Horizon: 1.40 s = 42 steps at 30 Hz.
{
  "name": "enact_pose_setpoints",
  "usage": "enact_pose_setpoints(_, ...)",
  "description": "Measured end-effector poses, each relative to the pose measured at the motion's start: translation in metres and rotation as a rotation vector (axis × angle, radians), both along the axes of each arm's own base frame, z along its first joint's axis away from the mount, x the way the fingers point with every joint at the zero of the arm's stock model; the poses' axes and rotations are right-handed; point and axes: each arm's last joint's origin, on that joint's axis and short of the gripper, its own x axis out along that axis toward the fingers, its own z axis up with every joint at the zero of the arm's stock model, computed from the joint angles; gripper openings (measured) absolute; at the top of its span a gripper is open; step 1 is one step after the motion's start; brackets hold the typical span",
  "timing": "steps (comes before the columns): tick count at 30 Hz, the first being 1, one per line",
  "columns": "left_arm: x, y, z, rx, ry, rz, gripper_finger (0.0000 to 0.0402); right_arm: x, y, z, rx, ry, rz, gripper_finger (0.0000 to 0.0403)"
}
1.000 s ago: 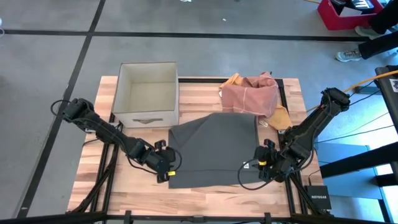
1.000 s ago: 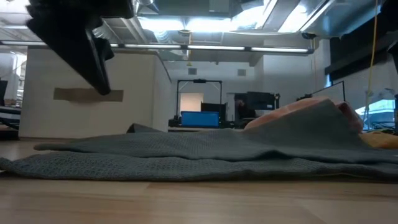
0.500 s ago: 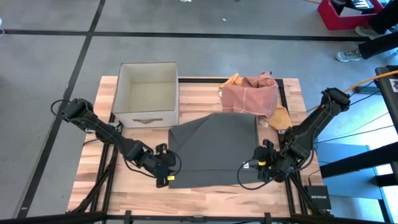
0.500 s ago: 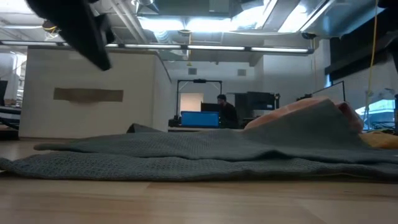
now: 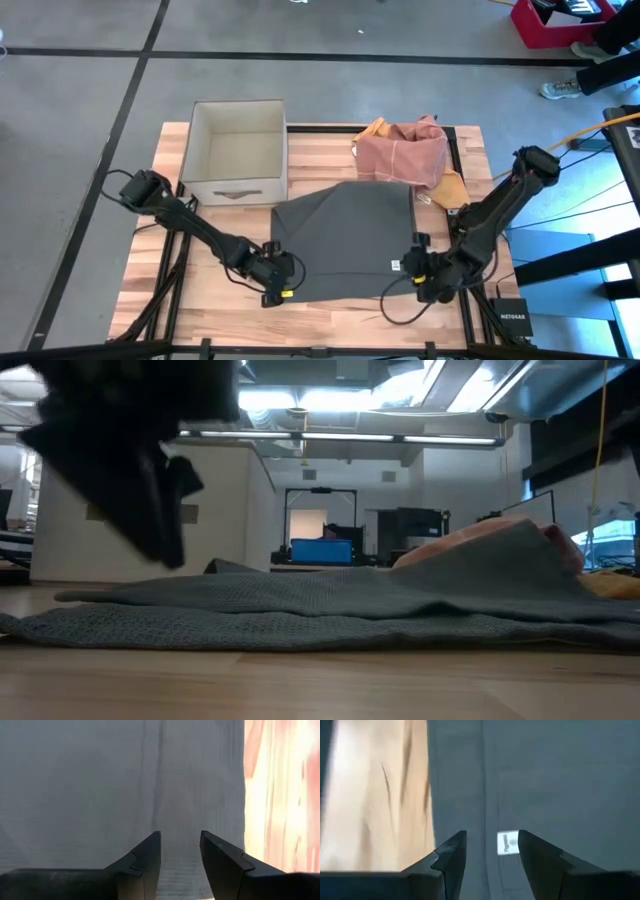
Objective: Fold towel
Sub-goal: Fold the grey towel
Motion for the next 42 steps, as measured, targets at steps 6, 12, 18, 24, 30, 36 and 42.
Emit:
enact_pose_setpoints(6, 0.006, 0.004, -0.022, 0.014, 0.071, 0.012, 0.0129, 0.024, 0.001, -0.026, -0.083, 0.08, 0.079, 0.0182)
enact_pose_setpoints(12, 0.011, 0.009, -0.027, 0.017, 0.077, 0.032, 0.0129, 0.043, -0.007, -0.056, -0.108, 0.24, 0.083, 0.0182)
enact_pose_setpoints(18, 0.01, 0.009, -0.028, 0.02, 0.083, 0.04, 0.0129, 0.049, -0.006, -0.067, -0.122, 0.269, 0.072, 0.0161)
enact_pose_setpoints(24, 0.009, 0.008, -0.028, 0.023, 0.085, 0.037, 0.0129, 0.049, -0.007, -0.069, -0.164, 0.246, 0.058, 0.0107)
enact_pose_setpoints(30, 0.007, 0.009, -0.026, 0.021, 0.089, 0.035, 0.0129, 0.049, -0.008, -0.07, -0.168, 0.252, 0.058, 0.0051)
enact_pose_setpoints(36, 0.004, 0.011, -0.006, -0.011, 0.043, 0.038, 0.0129, 0.049, -0.007, -0.069, -0.169, 0.257, 0.062, 0.0006)
enact_pose_setpoints(42, 0.004, 0.011, -0.004, -0.002, 0.031, 0.03, 0.0129, 0.05, -0.006, -0.067, -0.154, 0.264, 0.057, 0.0025)
